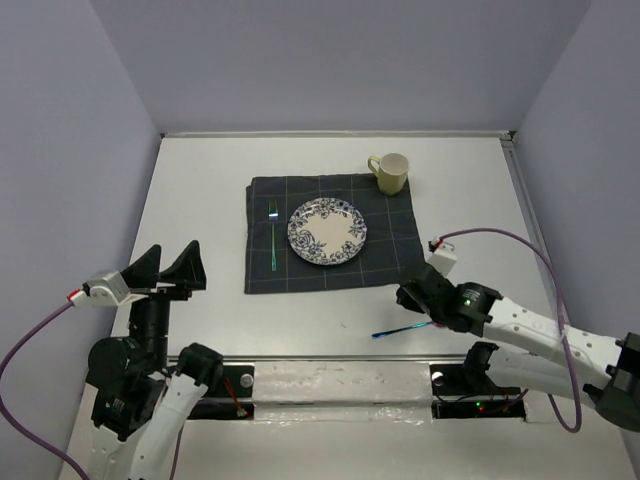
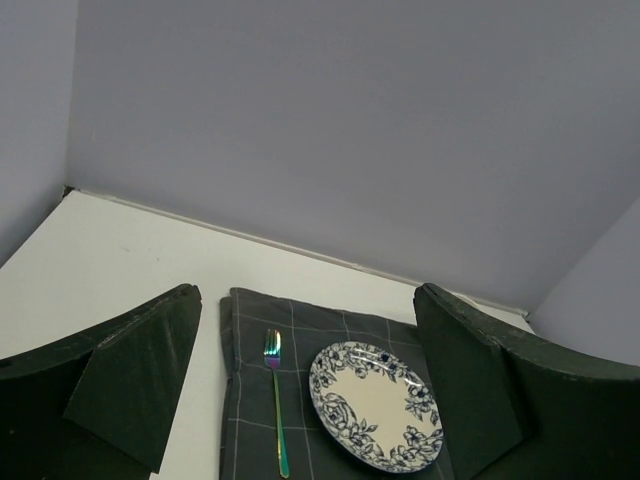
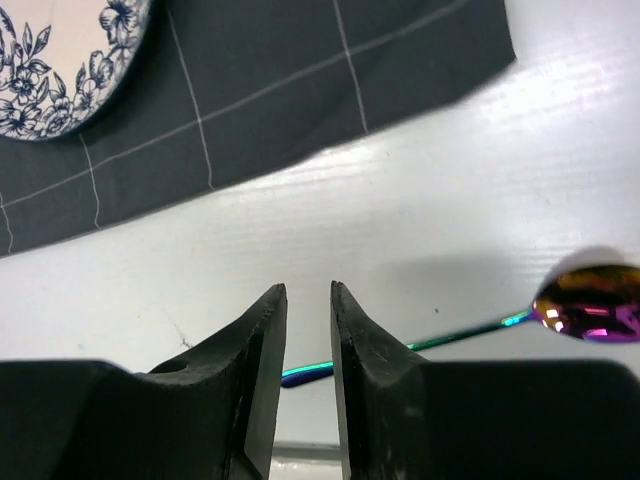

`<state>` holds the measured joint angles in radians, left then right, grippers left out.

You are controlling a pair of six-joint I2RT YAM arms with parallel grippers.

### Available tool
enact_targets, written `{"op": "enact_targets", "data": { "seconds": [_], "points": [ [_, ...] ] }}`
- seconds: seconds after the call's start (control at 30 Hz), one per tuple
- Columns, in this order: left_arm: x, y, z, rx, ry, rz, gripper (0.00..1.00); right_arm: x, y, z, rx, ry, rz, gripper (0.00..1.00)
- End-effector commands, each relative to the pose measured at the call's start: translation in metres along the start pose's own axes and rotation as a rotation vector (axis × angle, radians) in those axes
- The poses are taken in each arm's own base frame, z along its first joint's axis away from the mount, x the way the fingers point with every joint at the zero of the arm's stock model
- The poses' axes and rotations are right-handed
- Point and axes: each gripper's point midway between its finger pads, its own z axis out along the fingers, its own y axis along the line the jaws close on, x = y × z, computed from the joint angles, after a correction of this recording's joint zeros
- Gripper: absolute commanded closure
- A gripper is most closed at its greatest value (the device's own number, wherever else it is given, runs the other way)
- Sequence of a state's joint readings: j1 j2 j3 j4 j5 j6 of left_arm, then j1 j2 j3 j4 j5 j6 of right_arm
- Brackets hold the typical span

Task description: Set the dinner table for one person

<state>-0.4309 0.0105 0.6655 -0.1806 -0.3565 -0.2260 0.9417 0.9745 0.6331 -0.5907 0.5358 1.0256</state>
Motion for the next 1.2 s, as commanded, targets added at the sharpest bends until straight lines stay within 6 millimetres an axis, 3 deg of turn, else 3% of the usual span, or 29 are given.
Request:
{"op": "enact_targets", "data": {
  "seconds": [0.0, 0.1, 0.13, 0.17, 0.23, 0.3, 0.4, 0.53, 0.67, 0.8, 1.17],
  "points": [
    [-0.02, -0.001, -0.011, 0.029, -0.084, -0.038, 0.01, 0.025, -0.031, -0.008, 0.09, 0.084, 0.138, 0.69],
    [-0.019, -0.002, -0.011, 0.036, -0.078, -0.039, 0.01, 0.046, -0.053, -0.009, 0.208, 0.168, 0.116, 0.66],
    [-0.019, -0.002, -0.011, 0.038, -0.078, -0.04, 0.01, 0.05, -0.057, -0.01, 0.232, 0.182, 0.114, 0.59],
    [-0.019, -0.002, -0.012, 0.038, -0.079, -0.042, 0.01, 0.052, -0.058, -0.011, 0.238, 0.197, 0.116, 0.54],
    [-0.022, -0.001, -0.013, 0.035, -0.089, -0.046, 0.01, 0.054, -0.058, -0.011, 0.244, 0.2, 0.134, 0.54],
    [-0.022, -0.001, -0.014, 0.034, -0.092, -0.048, 0.01, 0.054, -0.061, -0.009, 0.261, 0.187, 0.15, 0.39],
    [-0.022, -0.002, -0.014, 0.038, -0.089, -0.048, 0.01, 0.058, -0.065, -0.005, 0.3, 0.191, 0.149, 0.33],
    [-0.021, -0.002, -0.014, 0.039, -0.086, -0.049, 0.01, 0.066, -0.068, -0.003, 0.344, 0.22, 0.168, 0.36],
    [-0.023, -0.001, -0.015, 0.037, -0.094, -0.052, 0.01, 0.078, -0.071, -0.001, 0.389, 0.264, 0.182, 0.46],
    [-0.024, 0.0, -0.016, 0.037, -0.098, -0.055, 0.01, 0.086, -0.074, -0.001, 0.413, 0.291, 0.198, 0.46],
    [-0.024, -0.001, -0.017, 0.043, -0.094, -0.062, 0.01, 0.077, -0.082, 0.009, 0.467, 0.205, 0.222, 0.54]
  ]
}}
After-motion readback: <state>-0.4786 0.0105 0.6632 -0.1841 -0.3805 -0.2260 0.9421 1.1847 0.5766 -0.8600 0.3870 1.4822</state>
